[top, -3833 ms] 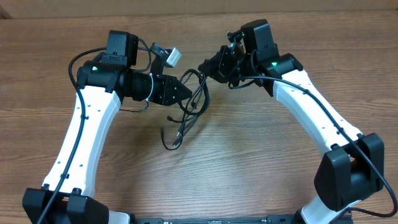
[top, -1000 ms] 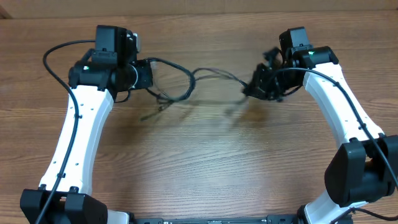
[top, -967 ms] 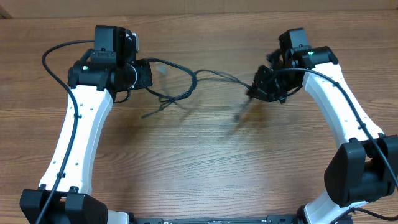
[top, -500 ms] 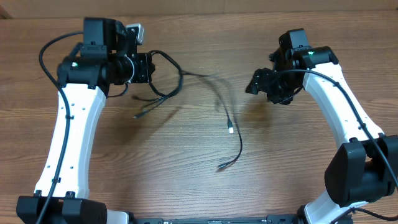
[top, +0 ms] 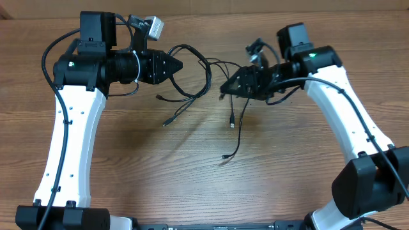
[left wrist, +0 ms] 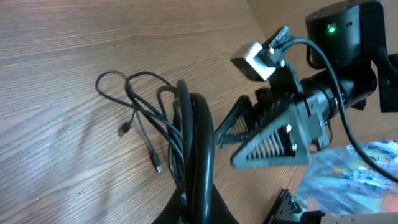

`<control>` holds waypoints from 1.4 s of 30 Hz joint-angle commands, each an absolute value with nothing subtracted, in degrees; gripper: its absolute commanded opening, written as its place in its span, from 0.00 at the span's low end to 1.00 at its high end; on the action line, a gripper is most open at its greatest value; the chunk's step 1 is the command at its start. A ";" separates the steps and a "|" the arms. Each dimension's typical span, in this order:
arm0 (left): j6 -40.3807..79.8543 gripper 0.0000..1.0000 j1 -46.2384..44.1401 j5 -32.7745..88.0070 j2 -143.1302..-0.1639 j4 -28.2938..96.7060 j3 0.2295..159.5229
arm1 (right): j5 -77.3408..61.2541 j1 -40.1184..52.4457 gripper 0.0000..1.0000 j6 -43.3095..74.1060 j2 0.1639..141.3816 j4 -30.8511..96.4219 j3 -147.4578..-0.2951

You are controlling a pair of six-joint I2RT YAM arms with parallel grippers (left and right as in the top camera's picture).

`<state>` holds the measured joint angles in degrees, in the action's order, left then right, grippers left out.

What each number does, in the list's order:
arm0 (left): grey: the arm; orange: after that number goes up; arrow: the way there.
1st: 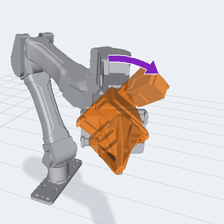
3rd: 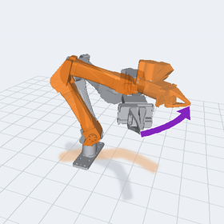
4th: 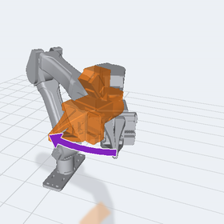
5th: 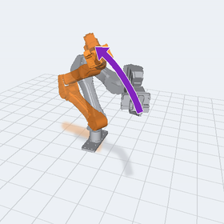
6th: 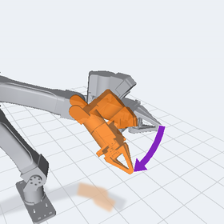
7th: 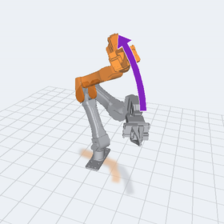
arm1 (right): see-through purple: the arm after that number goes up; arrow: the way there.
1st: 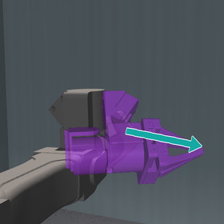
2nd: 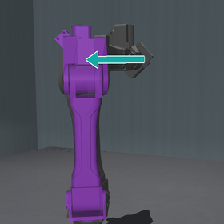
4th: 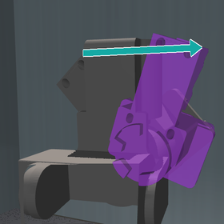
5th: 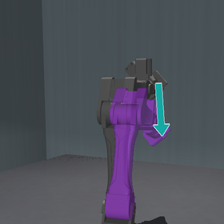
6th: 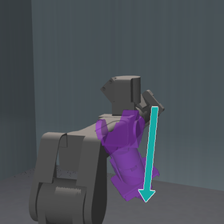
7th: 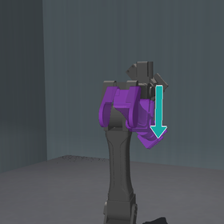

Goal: Untangle cables

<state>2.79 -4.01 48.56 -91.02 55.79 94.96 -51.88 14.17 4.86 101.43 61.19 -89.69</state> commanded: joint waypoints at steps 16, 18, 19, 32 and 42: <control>60.18 0.04 -3.95 27.86 -90.63 55.27 96.47 | -35.75 27.55 0.69 35.48 100.03 46.30 -91.11; 61.91 0.04 -3.95 27.81 -90.63 55.22 96.47 | -33.19 28.99 0.69 39.11 100.38 45.58 -91.09; 62.57 0.04 -3.95 27.64 -90.63 55.22 96.47 | -33.08 29.58 0.68 40.01 100.64 45.04 -91.09; 63.51 0.04 -4.19 25.54 -90.63 55.27 96.47 | -26.39 36.18 0.54 43.90 102.56 40.14 -91.09; 65.30 0.04 -4.21 27.09 -90.63 55.51 96.47 | -20.91 36.64 0.28 45.84 104.66 40.51 -90.70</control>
